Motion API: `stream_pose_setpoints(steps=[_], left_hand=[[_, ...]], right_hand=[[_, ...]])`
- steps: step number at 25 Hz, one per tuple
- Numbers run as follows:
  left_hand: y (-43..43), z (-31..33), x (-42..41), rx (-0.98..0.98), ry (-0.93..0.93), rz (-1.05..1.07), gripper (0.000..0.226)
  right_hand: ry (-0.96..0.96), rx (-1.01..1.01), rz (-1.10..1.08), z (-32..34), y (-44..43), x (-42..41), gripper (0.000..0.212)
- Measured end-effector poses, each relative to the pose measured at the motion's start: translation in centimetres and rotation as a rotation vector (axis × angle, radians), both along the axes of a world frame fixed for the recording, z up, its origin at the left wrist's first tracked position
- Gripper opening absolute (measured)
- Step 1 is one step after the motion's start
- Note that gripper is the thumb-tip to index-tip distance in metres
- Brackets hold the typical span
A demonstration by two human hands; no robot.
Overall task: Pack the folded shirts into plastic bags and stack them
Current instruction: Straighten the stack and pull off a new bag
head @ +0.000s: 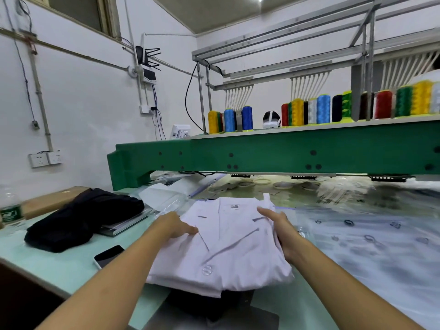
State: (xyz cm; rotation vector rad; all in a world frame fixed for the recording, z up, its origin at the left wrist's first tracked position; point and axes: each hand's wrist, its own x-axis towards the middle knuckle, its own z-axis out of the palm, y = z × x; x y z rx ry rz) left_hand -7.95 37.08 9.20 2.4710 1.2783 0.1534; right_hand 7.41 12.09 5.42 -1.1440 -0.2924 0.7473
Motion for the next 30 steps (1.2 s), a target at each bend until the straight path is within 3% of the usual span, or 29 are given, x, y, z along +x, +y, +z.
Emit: stream_pose_setpoints(steps=[2, 5, 7, 9, 12, 14, 16, 17, 19, 22, 24, 25, 26, 28, 30], left_hand=[[-0.1, 0.1, -0.3, -0.051, -0.028, -0.024, 0.074], [-1.4, 0.9, 0.1, -0.070, -0.116, -0.176, 0.045], [-3.7, 2.4, 0.7, -0.135, -0.245, -0.346, 0.018], [-7.2, 4.6, 2.0, -0.151, -0.306, -0.519, 0.012], [-13.1, 7.7, 4.8, -0.005, -0.284, -0.708, 0.021], [-16.4, 9.4, 6.0, -0.185, -0.322, -0.761, 0.021], [-19.1, 10.9, 6.5, -0.496, -0.271, -0.820, 0.021], [-19.9, 11.4, 6.8, -0.591, -0.224, -0.871, 0.026], [-21.5, 11.5, 8.0, -0.697, -0.174, -0.987, 0.036], [-24.2, 9.9, 10.6, -0.754, -0.243, -1.067, 0.029], [-25.6, 8.0, 12.6, -0.609, -0.394, -1.027, 0.020], [-25.9, 6.9, 13.6, -0.442, -0.435, -1.006, 0.017], [-26.2, 5.7, 14.6, -0.247, -0.427, -1.003, 0.016], [-26.8, 2.9, 16.1, 0.043, -0.273, -1.037, 0.019], [-27.7, -0.3, 17.1, 0.094, -0.040, -1.084, 0.045]], right_hand=[[-0.135, -0.008, 0.072, -0.4, -0.2, -0.1, 0.103], [-0.443, -0.169, 0.143, -0.3, -0.2, -0.6, 0.113], [-0.580, -0.208, 0.106, 0.2, 0.1, -0.9, 0.104], [-0.647, -0.213, 0.064, 1.3, 0.9, -1.6, 0.079], [-0.459, -0.090, -0.043, 4.0, 1.7, -2.0, 0.033], [-0.244, 0.093, -0.112, 5.8, 0.1, -0.9, 0.039], [-0.173, 0.181, -0.135, 7.1, -2.7, 1.1, 0.053], [-0.185, 0.164, -0.131, 7.5, -4.3, 1.8, 0.057], [-0.288, 0.044, -0.161, 8.0, -7.2, 2.9, 0.043], [-0.343, -0.135, -0.250, 8.1, -11.9, 4.7, 0.029], [-0.365, -0.274, -0.374, 8.0, -15.4, 6.1, 0.019], [-0.393, -0.325, -0.443, 8.2, -17.0, 6.7, 0.006], [-0.431, -0.364, -0.488, 8.4, -18.6, 7.3, 0.017], [-0.508, -0.427, -0.516, 8.6, -21.8, 8.3, 0.037], [-0.584, -0.506, -0.518, 8.6, -24.8, 9.0, 0.033]])
